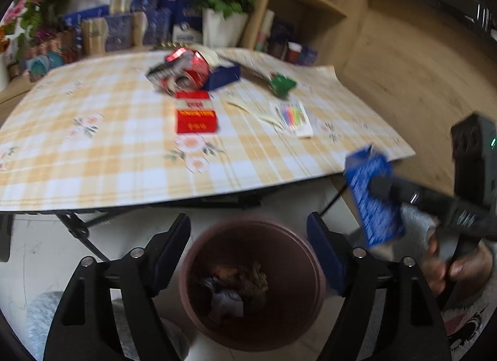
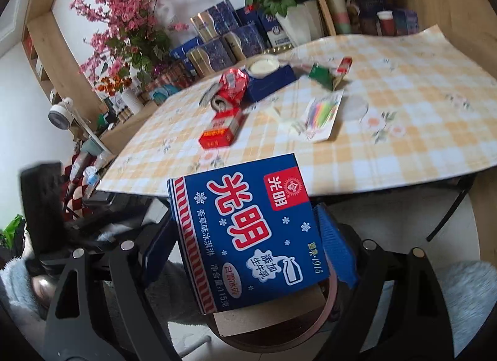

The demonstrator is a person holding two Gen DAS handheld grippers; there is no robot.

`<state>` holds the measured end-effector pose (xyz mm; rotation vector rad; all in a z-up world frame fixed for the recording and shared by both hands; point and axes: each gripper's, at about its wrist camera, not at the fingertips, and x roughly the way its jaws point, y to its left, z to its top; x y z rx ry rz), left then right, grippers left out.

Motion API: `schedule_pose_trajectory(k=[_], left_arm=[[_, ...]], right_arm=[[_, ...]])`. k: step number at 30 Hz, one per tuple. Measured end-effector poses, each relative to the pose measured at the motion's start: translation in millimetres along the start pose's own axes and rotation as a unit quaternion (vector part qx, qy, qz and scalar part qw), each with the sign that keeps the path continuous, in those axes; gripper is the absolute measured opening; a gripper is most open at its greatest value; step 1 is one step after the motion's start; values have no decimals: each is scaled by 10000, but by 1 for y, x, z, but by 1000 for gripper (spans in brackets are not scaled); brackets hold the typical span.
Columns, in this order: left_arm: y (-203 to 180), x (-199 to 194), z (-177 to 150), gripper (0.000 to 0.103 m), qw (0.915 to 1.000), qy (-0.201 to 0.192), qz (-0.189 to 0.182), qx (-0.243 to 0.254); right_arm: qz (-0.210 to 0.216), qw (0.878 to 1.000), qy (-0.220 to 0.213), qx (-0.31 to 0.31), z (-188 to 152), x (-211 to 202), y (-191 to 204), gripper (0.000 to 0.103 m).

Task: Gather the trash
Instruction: 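Carry the blue box over the bin and open the right tool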

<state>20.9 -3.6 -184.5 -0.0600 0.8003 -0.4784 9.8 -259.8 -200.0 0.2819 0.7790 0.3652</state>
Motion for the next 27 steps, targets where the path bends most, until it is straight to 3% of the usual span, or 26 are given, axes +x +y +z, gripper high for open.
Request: schedule_pose_trajectory(k=[4, 7, 13, 24, 27], left_arm=[[5, -14, 0, 91, 9982, -422, 431, -9], [11, -21, -3, 92, 9953, -665, 687, -137], [21, -21, -8, 93, 9908, -724, 1084, -374], [28, -14, -11, 94, 9907, -550, 1151, -483], [28, -14, -11, 94, 9902, -553, 1181, -493]], right_arm=[[22, 9999, 121, 20, -12, 14, 0, 85], [-5, 9997, 240, 12, -19, 25, -1, 85], [-132, 9985, 525, 24, -31, 48, -8, 85], [-17, 9957, 923, -8, -39, 70, -8, 85], [10, 9944, 1054, 45, -41, 75, -9, 92]])
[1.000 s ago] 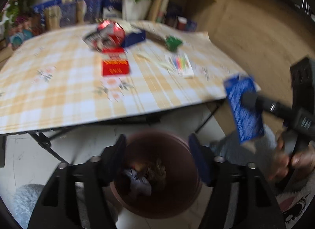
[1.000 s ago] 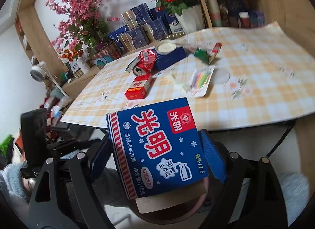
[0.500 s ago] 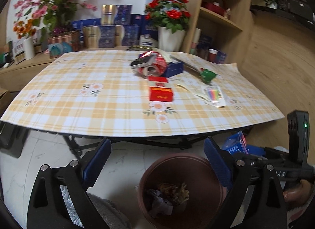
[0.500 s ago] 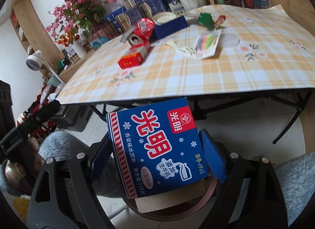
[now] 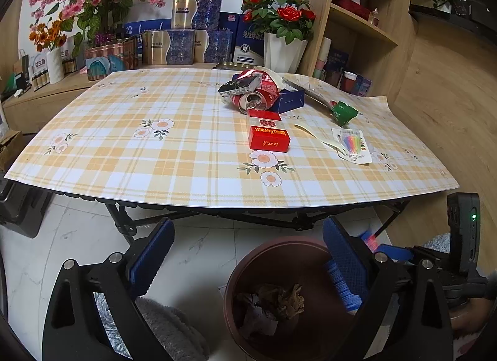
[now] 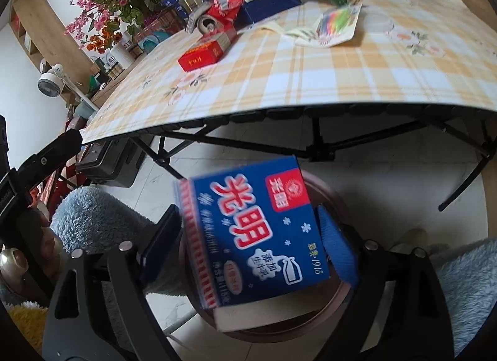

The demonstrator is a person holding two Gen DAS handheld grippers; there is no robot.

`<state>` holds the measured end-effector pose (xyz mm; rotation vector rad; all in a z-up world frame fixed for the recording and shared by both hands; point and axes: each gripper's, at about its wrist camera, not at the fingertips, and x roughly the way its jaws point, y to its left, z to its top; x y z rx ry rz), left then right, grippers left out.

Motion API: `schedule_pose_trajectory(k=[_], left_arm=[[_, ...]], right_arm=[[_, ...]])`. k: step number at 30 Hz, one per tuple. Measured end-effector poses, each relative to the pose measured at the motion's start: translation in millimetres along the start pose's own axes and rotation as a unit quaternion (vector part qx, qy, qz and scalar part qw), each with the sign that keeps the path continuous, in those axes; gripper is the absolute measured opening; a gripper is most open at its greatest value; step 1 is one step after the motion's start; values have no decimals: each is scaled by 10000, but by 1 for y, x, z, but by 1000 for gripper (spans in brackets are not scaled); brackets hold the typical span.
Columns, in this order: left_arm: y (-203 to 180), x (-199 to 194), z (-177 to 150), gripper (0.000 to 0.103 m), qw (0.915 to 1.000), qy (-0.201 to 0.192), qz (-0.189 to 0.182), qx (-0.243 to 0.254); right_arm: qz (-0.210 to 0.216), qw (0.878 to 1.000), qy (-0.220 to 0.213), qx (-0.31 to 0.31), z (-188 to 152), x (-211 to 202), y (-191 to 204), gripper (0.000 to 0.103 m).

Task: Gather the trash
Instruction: 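Carry the blue box over the bin and open the right tool, then grasp the red cigarette pack with the left tool while the right tool grasps the pen packet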

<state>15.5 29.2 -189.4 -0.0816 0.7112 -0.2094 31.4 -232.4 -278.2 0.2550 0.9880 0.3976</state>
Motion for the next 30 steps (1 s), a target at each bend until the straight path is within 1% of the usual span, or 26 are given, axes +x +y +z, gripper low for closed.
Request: schedule_pose_trajectory(k=[3, 6, 14, 17, 19, 20, 22, 26, 30], left_arm=[[1, 2, 0, 94, 10000, 19, 21, -21], [2, 3, 1, 94, 10000, 25, 12, -71], [2, -1, 1, 94, 10000, -38, 17, -68], [6, -2, 5, 94, 9998, -47, 50, -164], [9, -3, 9, 94, 9997, -100, 29, -243], [9, -3, 11, 94, 9996, -120, 28, -254], [8, -4, 16, 94, 9996, -172, 44, -214], [-1, -5, 30, 94, 9996, -277, 52, 88], [-4, -3, 49, 94, 9993, -316, -134, 131]], right_arm=[[-108, 9999, -2, -13, 0, 0, 0, 97], [-207, 9997, -68, 56, 1, -4, -3, 97], [-473, 9972, -524, 251, 8, -28, -13, 97], [-482, 9957, -723, 327, 17, -42, -16, 97], [-762, 9931, -842, 291, 26, -50, -16, 97], [-823, 9922, -896, 261, 29, -54, -17, 97], [-767, 9915, -1019, 245, 40, -65, -21, 97], [-716, 9906, -1137, 273, 58, -80, -27, 97], [-906, 9867, -1333, 224, 76, -93, -32, 97]])
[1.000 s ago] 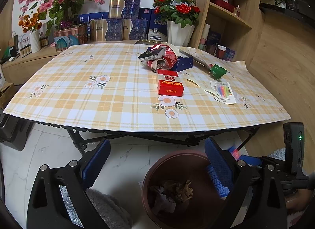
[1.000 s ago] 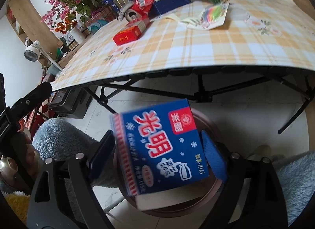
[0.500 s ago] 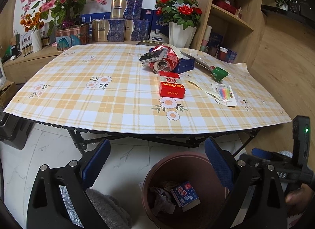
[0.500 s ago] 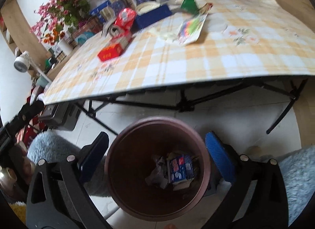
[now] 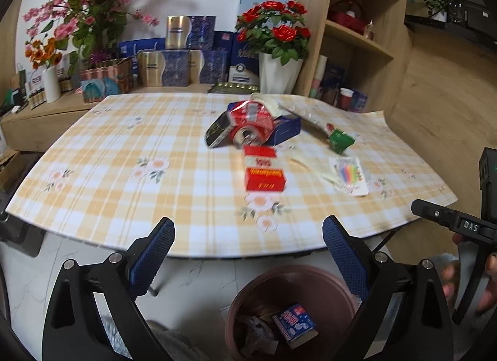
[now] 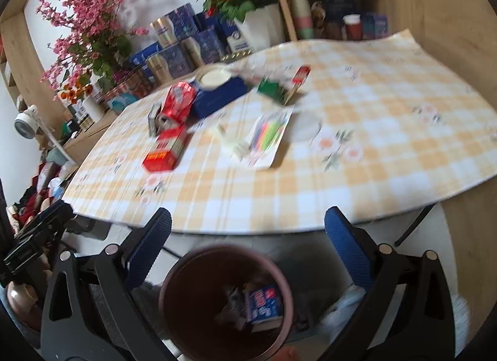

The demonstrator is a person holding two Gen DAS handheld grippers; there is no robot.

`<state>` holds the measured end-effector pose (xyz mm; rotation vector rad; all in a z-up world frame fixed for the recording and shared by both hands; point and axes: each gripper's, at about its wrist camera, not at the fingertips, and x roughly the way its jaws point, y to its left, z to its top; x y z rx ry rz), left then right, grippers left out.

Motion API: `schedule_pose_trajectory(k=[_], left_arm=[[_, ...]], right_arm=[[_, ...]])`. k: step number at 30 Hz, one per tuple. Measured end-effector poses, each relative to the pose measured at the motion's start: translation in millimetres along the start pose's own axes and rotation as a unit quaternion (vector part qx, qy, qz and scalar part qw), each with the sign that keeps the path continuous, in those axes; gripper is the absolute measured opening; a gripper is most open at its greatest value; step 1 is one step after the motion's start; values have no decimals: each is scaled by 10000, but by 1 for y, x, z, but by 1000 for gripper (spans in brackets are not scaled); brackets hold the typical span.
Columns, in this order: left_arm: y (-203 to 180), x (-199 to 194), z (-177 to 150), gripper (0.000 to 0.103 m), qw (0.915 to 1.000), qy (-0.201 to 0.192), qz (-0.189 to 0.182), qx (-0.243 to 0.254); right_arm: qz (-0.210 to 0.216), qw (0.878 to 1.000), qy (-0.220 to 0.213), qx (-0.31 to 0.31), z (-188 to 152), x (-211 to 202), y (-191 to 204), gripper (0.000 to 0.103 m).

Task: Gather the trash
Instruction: 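Grasp the red cigarette pack with the left tool while the right tool grasps the pen packet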

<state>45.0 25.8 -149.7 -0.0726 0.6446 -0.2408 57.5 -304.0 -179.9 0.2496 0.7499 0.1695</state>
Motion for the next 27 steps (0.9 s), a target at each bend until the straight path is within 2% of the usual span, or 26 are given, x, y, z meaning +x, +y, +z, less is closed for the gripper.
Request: schedule_pose_trajectory(k=[5, 9, 15, 17, 20, 21, 22, 24, 27], left_arm=[[-7, 15, 18, 94, 9996, 116, -244, 75], [-13, 46, 29, 94, 9984, 435, -349, 24], [-19, 108, 45, 94, 9964, 827, -129, 92], [-20, 129, 50, 92, 9952, 973, -58, 117], [-21, 154, 55, 90, 9930, 1164, 41, 196], [-21, 159, 56, 90, 9926, 1191, 77, 217], [-21, 165, 58, 90, 9921, 1227, 118, 242], [-19, 178, 60, 87, 9906, 1327, 205, 250], [-14, 193, 61, 80, 9885, 1492, 218, 145]], right_arm=[[-231, 9997, -46, -98, 19, 4, -7, 97], [-300, 9994, -50, -158, 25, 13, -12, 97], [-516, 9979, 345, -166, 34, 38, -23, 97], [-617, 9974, 338, -151, 36, 44, -27, 97], [-534, 9980, 313, -127, 43, 51, -32, 97], [-429, 9985, 324, -100, 46, 54, -34, 94], [-380, 9987, 330, -82, 48, 57, -34, 83], [-227, 9987, 454, 29, 53, 66, -37, 71], [126, 9974, 626, 330, 57, 81, -40, 60]])
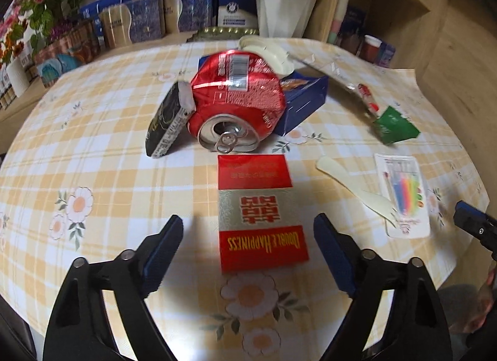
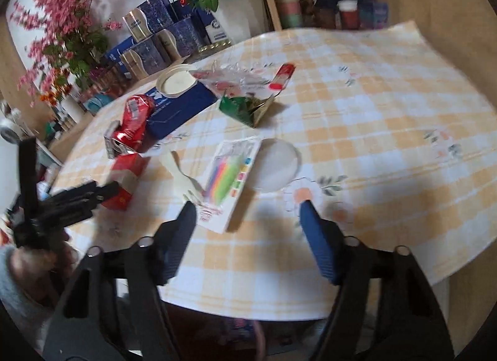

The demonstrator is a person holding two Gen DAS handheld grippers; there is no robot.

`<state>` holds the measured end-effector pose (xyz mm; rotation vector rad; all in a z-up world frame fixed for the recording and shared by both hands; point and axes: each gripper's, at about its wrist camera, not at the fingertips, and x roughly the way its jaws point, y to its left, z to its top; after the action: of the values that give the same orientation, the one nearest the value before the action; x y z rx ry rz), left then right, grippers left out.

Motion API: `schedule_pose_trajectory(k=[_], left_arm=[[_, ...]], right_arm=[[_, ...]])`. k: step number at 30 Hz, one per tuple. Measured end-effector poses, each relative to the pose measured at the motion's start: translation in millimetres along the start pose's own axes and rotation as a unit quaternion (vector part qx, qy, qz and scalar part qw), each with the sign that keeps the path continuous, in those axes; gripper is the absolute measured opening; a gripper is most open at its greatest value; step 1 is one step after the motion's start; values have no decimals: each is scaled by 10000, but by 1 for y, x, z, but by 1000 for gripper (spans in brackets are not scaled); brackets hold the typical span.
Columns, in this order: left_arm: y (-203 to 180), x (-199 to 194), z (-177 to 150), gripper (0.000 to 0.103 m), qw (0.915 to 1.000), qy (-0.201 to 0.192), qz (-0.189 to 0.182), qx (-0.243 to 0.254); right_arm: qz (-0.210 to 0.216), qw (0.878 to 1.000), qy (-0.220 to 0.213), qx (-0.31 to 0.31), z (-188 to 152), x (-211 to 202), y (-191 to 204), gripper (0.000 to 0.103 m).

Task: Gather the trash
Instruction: 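Grasp the red cigarette pack with the left tool while the right tool grasps the pen packet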

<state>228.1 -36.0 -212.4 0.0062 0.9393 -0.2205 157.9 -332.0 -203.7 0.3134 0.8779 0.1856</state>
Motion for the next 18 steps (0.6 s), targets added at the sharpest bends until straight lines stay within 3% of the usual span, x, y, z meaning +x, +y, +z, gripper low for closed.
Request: schedule_pose_trajectory(k=[5, 10, 18], left_arm=[[5, 10, 0, 72, 9998, 115, -137, -122], [1, 10, 1, 65, 9996, 151, -233, -22], [0, 12, 4, 64, 9995, 199, -256, 29]], right_arm=[[455, 9972, 328, 495, 6, 26, -1, 47], [593, 9926, 416, 973, 14, 46, -5, 46], [613, 9885, 367, 1330, 28, 63, -6, 45]])
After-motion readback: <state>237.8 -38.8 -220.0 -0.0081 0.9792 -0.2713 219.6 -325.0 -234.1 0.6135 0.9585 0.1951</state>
